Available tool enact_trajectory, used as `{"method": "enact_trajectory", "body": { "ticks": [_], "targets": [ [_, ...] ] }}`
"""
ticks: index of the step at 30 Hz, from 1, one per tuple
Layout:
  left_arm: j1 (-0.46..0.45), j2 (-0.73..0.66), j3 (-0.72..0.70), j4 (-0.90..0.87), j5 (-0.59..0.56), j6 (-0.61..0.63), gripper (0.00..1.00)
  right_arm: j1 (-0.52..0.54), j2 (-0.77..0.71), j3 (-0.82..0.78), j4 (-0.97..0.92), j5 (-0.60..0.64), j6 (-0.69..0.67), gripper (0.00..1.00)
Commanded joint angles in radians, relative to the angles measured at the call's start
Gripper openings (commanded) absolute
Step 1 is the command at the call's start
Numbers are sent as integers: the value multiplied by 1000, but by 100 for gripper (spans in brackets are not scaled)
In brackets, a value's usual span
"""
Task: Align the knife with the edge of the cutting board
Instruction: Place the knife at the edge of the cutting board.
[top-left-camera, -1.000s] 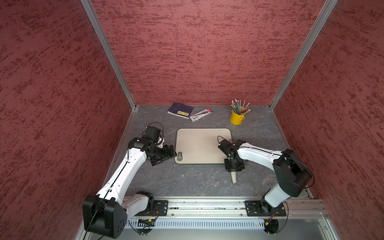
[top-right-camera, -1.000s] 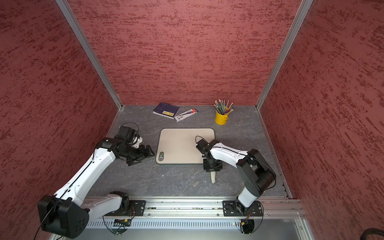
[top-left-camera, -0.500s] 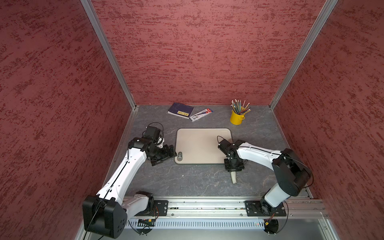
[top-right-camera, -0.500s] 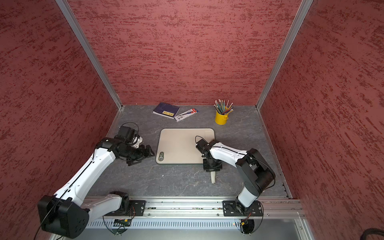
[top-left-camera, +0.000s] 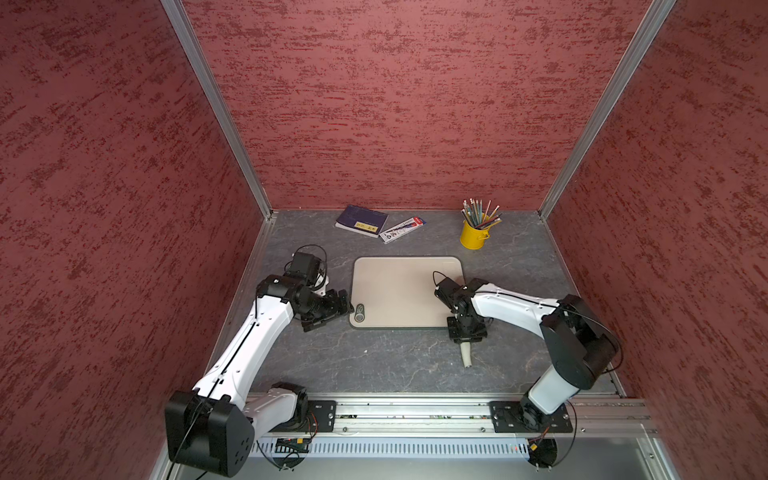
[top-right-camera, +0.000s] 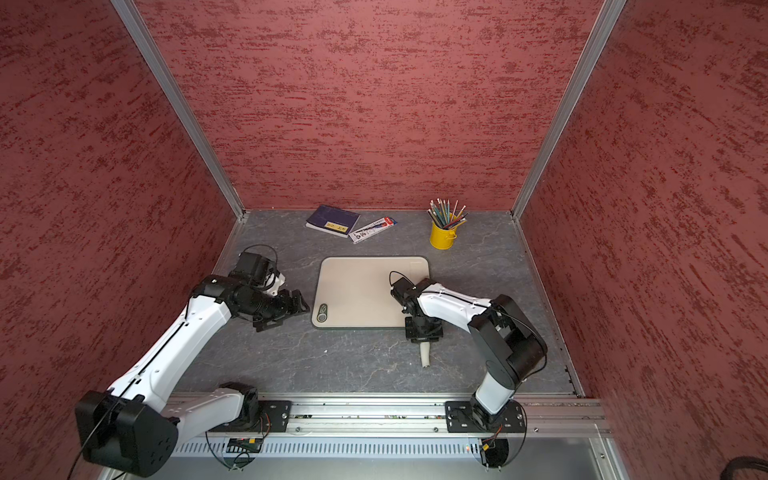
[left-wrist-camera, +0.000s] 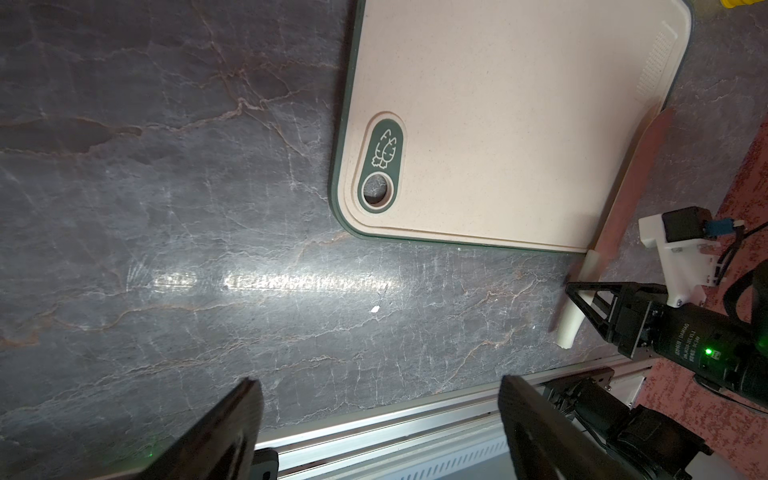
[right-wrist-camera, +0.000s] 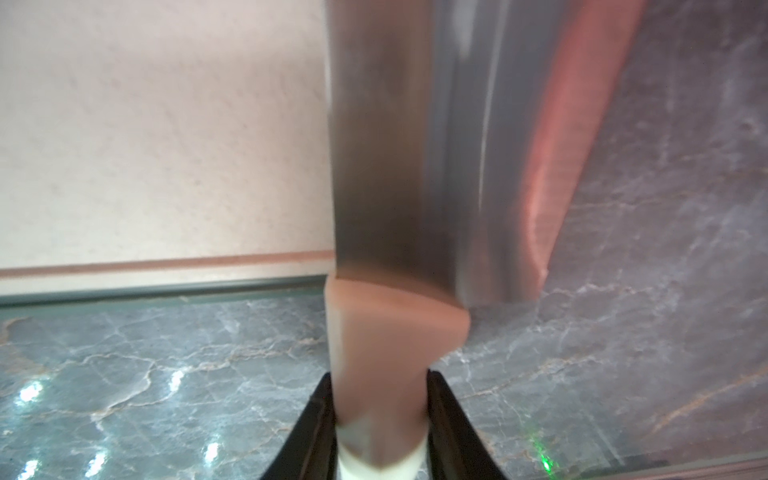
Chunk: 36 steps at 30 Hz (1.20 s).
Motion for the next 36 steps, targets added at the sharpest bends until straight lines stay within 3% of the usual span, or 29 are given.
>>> {"method": "enact_trajectory", "body": {
  "ticks": [1,36],
  "targets": [
    [-4,-7,-5,3,-2,11,93,-2,18,32,7,-15,3,12],
    [-4,-7,-6,4,0,13,94,-1,15,25,6,-28,16,26]
  ]
}}
